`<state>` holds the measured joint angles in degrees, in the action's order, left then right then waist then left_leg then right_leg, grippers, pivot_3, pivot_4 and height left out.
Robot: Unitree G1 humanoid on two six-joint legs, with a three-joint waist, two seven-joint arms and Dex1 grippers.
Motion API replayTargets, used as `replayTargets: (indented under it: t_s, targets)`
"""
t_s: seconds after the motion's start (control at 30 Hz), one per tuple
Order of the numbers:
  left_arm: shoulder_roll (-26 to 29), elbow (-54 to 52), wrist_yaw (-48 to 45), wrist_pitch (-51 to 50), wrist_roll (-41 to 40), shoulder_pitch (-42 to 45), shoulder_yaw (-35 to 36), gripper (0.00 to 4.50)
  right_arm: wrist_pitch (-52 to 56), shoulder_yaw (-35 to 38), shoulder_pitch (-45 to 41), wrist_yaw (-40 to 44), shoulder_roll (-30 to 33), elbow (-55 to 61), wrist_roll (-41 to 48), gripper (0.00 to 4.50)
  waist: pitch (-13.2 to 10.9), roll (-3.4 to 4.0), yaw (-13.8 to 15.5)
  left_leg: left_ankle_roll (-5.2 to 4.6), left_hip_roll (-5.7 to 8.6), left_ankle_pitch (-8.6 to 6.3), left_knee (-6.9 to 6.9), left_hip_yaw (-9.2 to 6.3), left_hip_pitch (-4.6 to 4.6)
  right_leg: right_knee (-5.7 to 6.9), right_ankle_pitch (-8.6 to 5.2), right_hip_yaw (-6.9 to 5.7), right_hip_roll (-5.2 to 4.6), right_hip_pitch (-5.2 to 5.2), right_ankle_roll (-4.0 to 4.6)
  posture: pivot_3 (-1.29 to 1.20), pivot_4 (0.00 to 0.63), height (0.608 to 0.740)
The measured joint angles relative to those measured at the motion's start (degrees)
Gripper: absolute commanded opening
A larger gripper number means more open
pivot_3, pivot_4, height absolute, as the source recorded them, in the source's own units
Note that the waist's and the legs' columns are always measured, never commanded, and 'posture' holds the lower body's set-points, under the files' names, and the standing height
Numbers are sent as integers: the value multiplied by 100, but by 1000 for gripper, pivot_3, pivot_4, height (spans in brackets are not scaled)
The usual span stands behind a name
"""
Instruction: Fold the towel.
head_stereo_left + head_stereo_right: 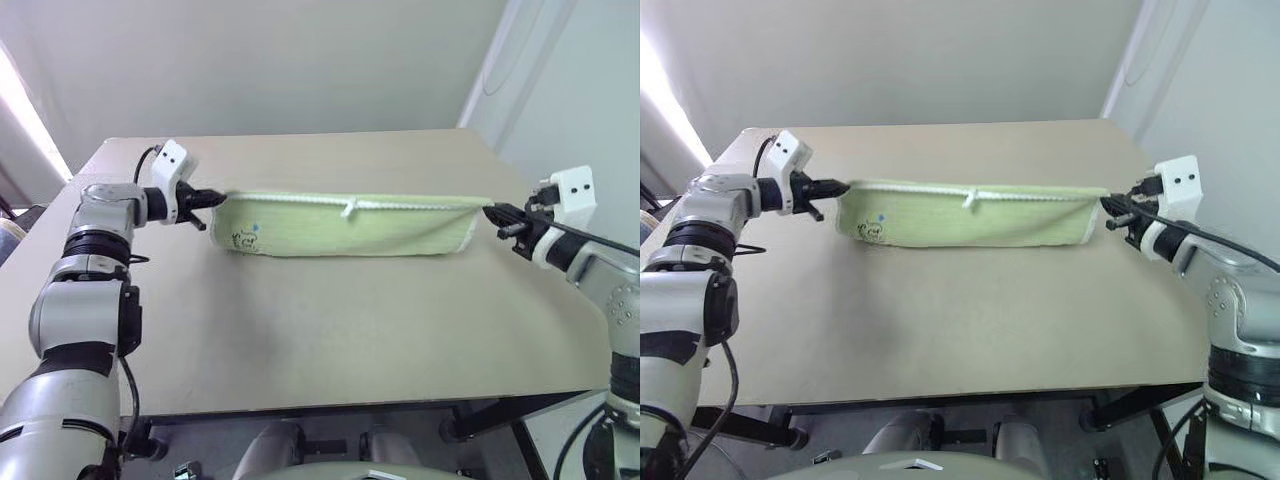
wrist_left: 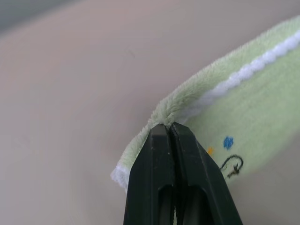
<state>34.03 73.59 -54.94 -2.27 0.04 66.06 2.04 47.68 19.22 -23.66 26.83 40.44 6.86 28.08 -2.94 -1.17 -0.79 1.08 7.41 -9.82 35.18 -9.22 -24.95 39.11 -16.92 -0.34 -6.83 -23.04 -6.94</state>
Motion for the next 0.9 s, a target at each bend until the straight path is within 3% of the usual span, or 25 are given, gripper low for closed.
replayTargets:
  t_s: [0.27, 0.37, 0.57, 0.77, 0.9]
  targets:
    - [-365, 215, 1712, 529, 11, 663, 349, 0, -1025, -279, -1431, -490, -391, -1848, -617, 37, 0, 0, -7, -3, 5, 3, -1, 3, -2, 0, 5, 3, 3, -7, 1, 0, 0, 692]
    - [-377, 217, 1794, 649, 60, 771, 349, 0, -1194, -278, -1593, -497, -388, -2017, -663, 37, 0, 0, -11, -4, 8, 3, -3, 3, -2, 1, 5, 4, 5, -7, 1, 0, 0, 692]
    - [93, 216, 437, 649, 78, 702, 305, 0, -613, -217, -635, 104, -94, -1260, -291, 37, 1, 3, -24, -6, 12, 3, -5, 3, -7, 3, 5, 3, 5, -13, 1, 0, 0, 692]
    - [694, 93, -1412, 532, 312, -34, -119, 0, 268, 124, 611, 609, 215, 35, 431, 37, 2, 8, -51, -5, 3, 2, 5, 3, -5, 11, 7, 6, 8, -13, 5, 0, 0, 692]
    - [971, -89, -1995, 240, 340, -357, -244, 0, 664, 313, 976, 682, 280, 625, 806, 37, 2, 8, -16, 9, -1, -6, 7, 1, -5, 10, 1, 6, 6, -10, 2, 0, 0, 692]
